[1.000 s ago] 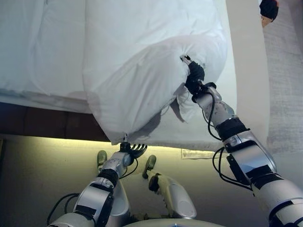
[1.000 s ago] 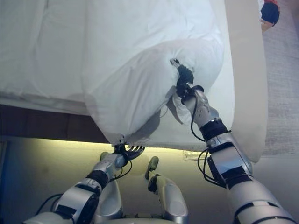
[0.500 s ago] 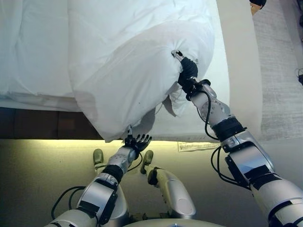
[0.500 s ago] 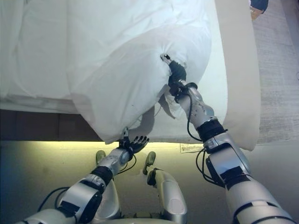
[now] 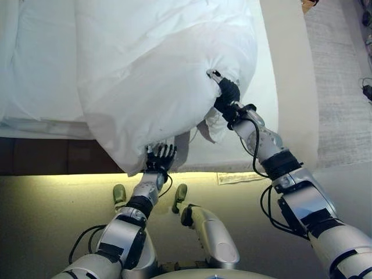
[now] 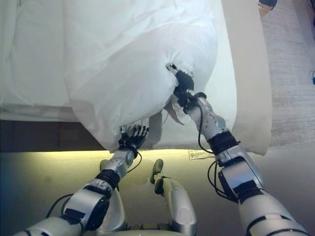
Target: Make the bed neatly
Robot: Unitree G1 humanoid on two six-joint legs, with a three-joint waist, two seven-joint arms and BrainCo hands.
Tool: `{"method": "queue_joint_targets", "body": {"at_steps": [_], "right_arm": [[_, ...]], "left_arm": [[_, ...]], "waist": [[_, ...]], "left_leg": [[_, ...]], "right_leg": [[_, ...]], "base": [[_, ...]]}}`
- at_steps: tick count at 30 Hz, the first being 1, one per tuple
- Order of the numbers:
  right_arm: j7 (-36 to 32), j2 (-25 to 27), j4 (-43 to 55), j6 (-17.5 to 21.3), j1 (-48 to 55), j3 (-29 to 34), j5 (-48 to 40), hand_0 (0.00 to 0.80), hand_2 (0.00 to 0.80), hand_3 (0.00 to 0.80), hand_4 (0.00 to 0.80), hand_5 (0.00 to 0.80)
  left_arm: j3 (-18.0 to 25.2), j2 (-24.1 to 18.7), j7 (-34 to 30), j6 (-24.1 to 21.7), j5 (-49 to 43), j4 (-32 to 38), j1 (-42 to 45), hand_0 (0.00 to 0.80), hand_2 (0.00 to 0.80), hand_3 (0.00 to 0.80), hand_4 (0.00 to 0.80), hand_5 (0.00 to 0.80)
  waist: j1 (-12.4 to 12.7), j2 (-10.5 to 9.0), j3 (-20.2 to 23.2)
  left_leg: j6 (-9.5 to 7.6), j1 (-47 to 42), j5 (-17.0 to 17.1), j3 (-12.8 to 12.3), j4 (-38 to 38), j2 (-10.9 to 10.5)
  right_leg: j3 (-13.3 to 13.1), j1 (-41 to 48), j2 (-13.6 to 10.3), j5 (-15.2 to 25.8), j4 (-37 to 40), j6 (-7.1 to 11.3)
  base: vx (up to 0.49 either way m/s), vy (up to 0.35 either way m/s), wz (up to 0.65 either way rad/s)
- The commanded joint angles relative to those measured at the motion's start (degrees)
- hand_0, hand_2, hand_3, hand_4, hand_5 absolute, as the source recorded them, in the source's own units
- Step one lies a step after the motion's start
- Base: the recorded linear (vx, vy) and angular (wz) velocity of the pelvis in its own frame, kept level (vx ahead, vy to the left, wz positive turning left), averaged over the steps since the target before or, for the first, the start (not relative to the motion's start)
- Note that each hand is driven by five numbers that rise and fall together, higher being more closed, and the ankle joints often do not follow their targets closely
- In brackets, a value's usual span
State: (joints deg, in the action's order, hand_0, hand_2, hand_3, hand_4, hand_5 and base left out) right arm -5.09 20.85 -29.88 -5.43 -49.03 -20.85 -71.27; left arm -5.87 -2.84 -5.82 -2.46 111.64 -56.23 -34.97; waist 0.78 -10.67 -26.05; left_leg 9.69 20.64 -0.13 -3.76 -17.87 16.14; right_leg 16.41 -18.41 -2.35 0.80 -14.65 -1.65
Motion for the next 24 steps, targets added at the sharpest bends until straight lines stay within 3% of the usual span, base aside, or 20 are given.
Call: {"method": "queue_joint_targets", "body": {"at_steps": [1,4,6,11,12,18,24], "right_arm": [[-5.16,2.17,11.54,2.4,-0.37,4.75,0.46,0.8,0.8,0.8,0.8,0.8],[-5.86,2.13,10.48,2.46,0.93,5.16,0.52,0.8,0.8,0.8,0.8,0.8],[-5.58,1.94,9.2,2.61,1.31,5.08,0.51,0.8,0.8,0.8,0.8,0.8],[-6.52,1.14,5.35,1.98,1.76,4.57,1.73,0.8,0.8,0.8,0.8,0.8],[-6.87,0.87,4.3,1.79,1.92,4.42,1.99,0.8,0.8,0.8,0.8,0.8],[-9.45,0.39,-1.33,-0.7,2.78,4.21,3.68,0.8,0.8,0.8,0.8,0.8],[-9.64,-0.56,-4.62,-6.23,6.94,3.97,8.62,0.8,0.8,0.8,0.8,0.8]], "left_arm": [[1.17,-0.63,-5.65,-1.91,1.36,5.64,-6.02,0.0,0.0,0.0,0.0,0.0],[3.96,-1.03,-6.37,-5.58,1.36,7.21,-6.04,0.0,0.0,0.0,0.0,0.0],[5.65,0.04,-7.73,-11.71,1.36,10.28,-5.54,0.0,0.0,0.0,0.0,0.0],[5.99,3.26,-11.17,-18.88,1.36,16.38,-3.25,0.0,0.0,0.0,0.0,0.0],[5.72,3.99,-11.79,-20.07,1.36,17.41,-2.79,0.0,0.0,0.0,0.0,0.0],[4.59,6.09,-13.54,-23.74,1.36,21.05,-0.34,0.0,0.0,0.0,0.0,0.0],[5.58,5.81,-12.47,-25.29,1.36,22.76,3.78,0.0,0.0,0.0,0.0,0.0]], "waist": [[-0.14,-1.43,2.35],[0.35,-1.56,2.52],[0.91,-1.41,2.62],[2.08,-0.77,3.02],[2.45,-0.71,2.99],[3.83,0.33,5.39],[5.34,1.68,9.54]], "left_leg": [[-0.72,0.84,-4.34,0.04,-4.64,-0.31],[-0.83,0.37,-4.61,0.49,-4.47,-0.67],[-0.95,-0.38,-4.65,0.88,-3.78,-1.21],[-1.11,-2.65,-4.47,1.52,-1.75,-2.26],[-1.49,-2.86,-3.17,1.17,-1.16,-2.53],[-1.69,-7.2,-2.78,1.9,2.34,-3.43],[-1.71,-13.1,-2.78,2.62,5.91,-4.11]], "right_leg": [[-1.11,2.33,-4.53,-6.01,-3.52,5.67],[-0.77,2.98,-4.63,-6.14,-3.44,5.72],[-0.49,3.86,-4.8,-6.19,-3.03,5.85],[0.21,6.43,-5.28,-6.11,-1.56,6.16],[1.02,6.75,-5.71,-5.02,-1.02,5.84],[2.2,11.06,-6.54,-4.94,1.26,6.51],[2.97,16.72,-6.81,-5.43,3.95,7.01]], "base": [[0.015,-0.029,0.05],[0.011,-0.019,0.09],[0.019,-0.001,0.1],[0.007,0.02,0.15],[-0.041,0.036,0.18],[0.057,0.037,0.17],[0.172,0.058,0.11]]}}
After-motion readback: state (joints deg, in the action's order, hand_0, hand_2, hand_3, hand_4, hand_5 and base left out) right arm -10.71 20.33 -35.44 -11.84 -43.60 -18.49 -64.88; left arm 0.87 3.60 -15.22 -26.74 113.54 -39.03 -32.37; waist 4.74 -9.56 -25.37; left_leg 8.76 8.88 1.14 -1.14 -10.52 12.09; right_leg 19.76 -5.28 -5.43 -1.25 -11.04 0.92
